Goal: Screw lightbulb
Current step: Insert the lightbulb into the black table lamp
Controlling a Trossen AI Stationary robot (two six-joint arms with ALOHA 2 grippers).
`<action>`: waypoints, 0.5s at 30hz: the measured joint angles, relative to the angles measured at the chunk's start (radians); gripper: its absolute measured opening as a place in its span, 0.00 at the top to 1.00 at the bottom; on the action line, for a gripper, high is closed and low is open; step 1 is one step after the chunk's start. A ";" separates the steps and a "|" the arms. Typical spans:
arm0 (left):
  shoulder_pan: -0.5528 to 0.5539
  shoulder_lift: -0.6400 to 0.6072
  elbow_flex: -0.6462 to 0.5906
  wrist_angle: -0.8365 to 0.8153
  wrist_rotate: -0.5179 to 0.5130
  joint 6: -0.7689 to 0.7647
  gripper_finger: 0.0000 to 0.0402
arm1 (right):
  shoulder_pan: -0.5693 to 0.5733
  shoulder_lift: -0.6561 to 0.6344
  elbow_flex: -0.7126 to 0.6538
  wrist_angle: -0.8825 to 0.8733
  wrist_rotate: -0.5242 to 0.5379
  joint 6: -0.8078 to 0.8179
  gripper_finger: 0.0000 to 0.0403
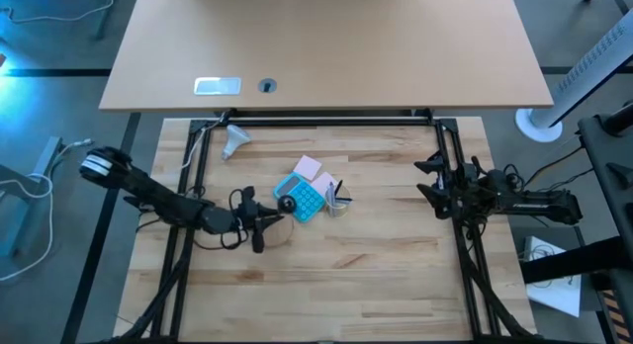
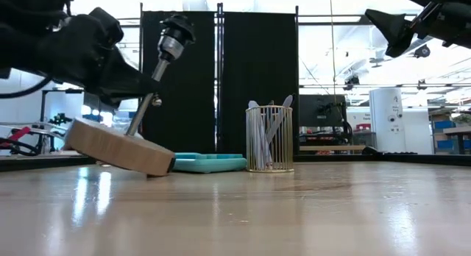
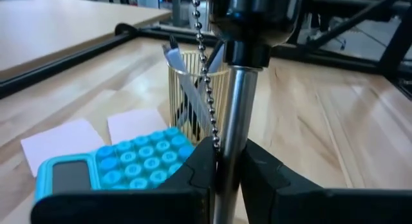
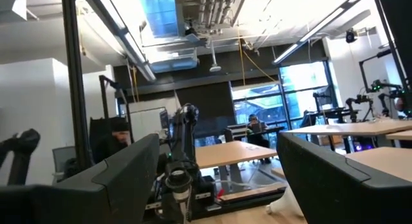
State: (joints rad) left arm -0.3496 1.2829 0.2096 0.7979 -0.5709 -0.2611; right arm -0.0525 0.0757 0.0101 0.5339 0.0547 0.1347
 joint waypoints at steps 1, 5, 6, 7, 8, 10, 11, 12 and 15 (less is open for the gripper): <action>0.005 0.024 0.000 0.037 -0.002 0.005 0.91 | 0.000 0.000 0.000 0.000 0.000 -0.001 0.23; 0.017 0.116 -0.001 0.187 -0.018 0.018 0.91 | 0.000 0.000 0.000 0.000 0.000 -0.001 0.23; 0.020 0.139 -0.001 0.225 -0.020 0.018 0.91 | 0.000 0.000 0.000 -0.001 0.000 0.000 0.23; 0.021 0.163 0.000 0.260 -0.020 0.018 0.91 | 0.000 0.000 0.000 -0.001 0.000 0.001 0.23; 0.023 0.187 0.003 0.290 -0.023 0.019 0.91 | 0.000 0.000 0.000 -0.001 0.000 0.001 0.23; 0.025 0.233 0.012 0.349 -0.025 0.021 0.91 | 0.000 0.000 0.000 -0.001 0.000 0.001 0.23; 0.026 0.254 0.020 0.372 -0.026 0.023 0.91 | 0.000 0.000 0.000 -0.001 0.000 0.001 0.23; 0.026 0.276 0.026 0.398 -0.026 0.025 0.91 | 0.000 0.000 0.000 -0.002 0.000 0.000 0.23; 0.027 0.334 0.049 0.465 -0.026 0.045 0.91 | 0.000 0.000 0.000 -0.004 0.000 -0.002 0.23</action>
State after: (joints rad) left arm -0.3225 1.6166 0.2590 1.2630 -0.5964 -0.2165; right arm -0.0527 0.0757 0.0101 0.5294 0.0547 0.1329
